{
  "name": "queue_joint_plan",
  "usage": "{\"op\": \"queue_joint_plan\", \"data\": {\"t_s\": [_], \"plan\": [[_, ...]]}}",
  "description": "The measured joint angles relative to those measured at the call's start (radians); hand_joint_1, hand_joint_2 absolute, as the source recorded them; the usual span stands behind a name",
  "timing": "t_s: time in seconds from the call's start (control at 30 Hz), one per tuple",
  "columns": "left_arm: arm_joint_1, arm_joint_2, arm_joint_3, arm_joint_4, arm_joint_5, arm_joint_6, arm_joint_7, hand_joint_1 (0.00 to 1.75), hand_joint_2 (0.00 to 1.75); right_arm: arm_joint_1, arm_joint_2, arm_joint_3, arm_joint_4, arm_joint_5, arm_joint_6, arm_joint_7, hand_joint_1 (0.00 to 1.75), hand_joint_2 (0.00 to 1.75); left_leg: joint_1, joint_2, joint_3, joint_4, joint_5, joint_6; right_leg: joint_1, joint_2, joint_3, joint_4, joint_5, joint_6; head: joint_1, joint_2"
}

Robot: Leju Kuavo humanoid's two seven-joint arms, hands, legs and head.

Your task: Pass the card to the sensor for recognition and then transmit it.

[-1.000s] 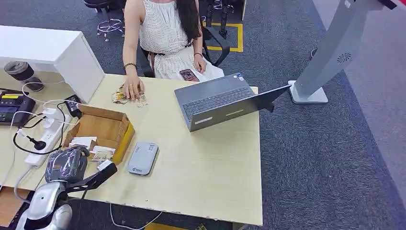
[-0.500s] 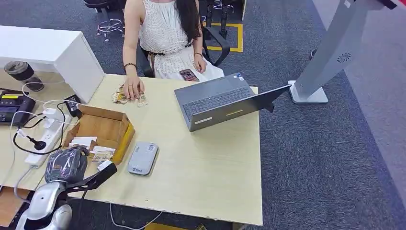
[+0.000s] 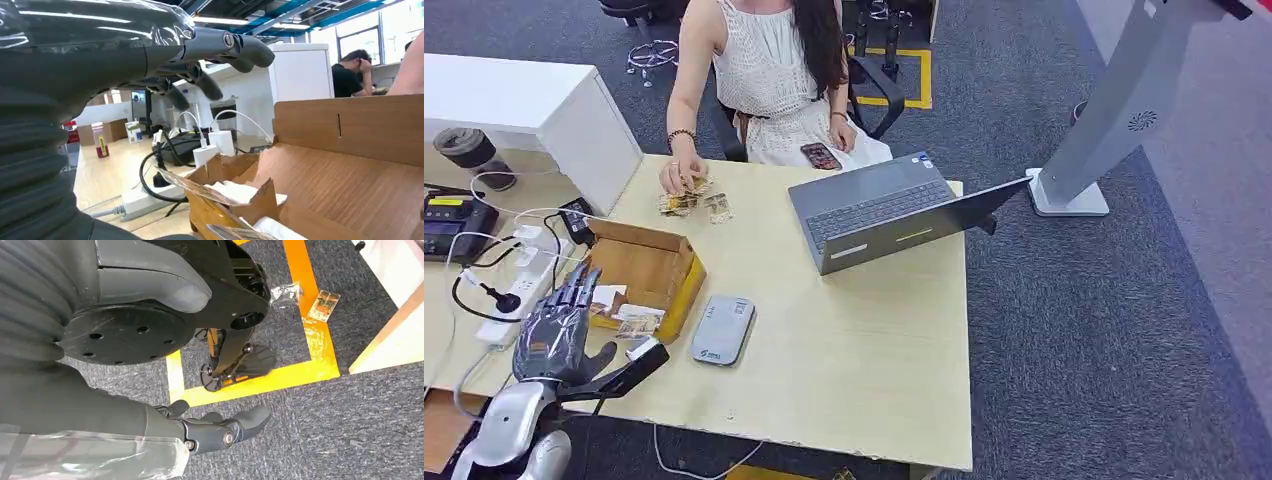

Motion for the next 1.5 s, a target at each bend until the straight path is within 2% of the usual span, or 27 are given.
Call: {"op": "queue_joint_plan", "data": {"t_s": [0.3,0.73,1.43,1.47,1.5], "plan": [[-0.001,-0.002,0.0,-0.001,-0.001,-0.012,-0.007,0.0,1.75,0.0,0.0,-0.006,0.0,0.004,0.002,0.0,0.0,1.75,0.0,0.0,0.0,0.0,0.0,0.0,0.0,0.0,0.0,0.0,0.0,0.0,0.0,0.0],[-0.021,-0.027,-0.034,0.044,-0.044,-0.006,-0.014,0.0,1.75,-0.001,0.0,-0.007,0.0,0.021,0.003,0.0,0.0,1.75,0.0,0.0,0.0,0.0,0.0,0.0,0.0,0.0,0.0,0.0,0.0,0.0,0.0,0.0],[-0.063,-0.034,-0.049,0.13,-0.054,0.033,-0.004,0.0,1.75,-0.001,0.0,-0.007,0.0,0.056,0.005,0.0,0.0,1.75,0.0,0.0,0.0,0.0,0.0,0.0,0.0,0.0,0.0,0.0,0.0,0.0,0.0,0.0],[-0.065,-0.034,-0.05,0.132,-0.055,0.036,-0.006,0.77,1.75,-0.001,0.0,-0.007,0.0,0.056,0.005,0.0,0.0,1.75,0.0,0.0,0.0,0.0,0.0,0.0,0.0,0.0,0.0,0.0,0.0,0.0,0.0,0.0],[-0.066,-0.034,-0.051,0.135,-0.056,0.039,-0.008,0.77,1.75,-0.001,0.0,-0.007,0.0,0.056,0.005,0.0,0.0,1.75,0.0,0.0,0.0,0.0,0.0,0.0,0.0,0.0,0.0,0.0,0.0,0.0,0.0,0.0]]}}
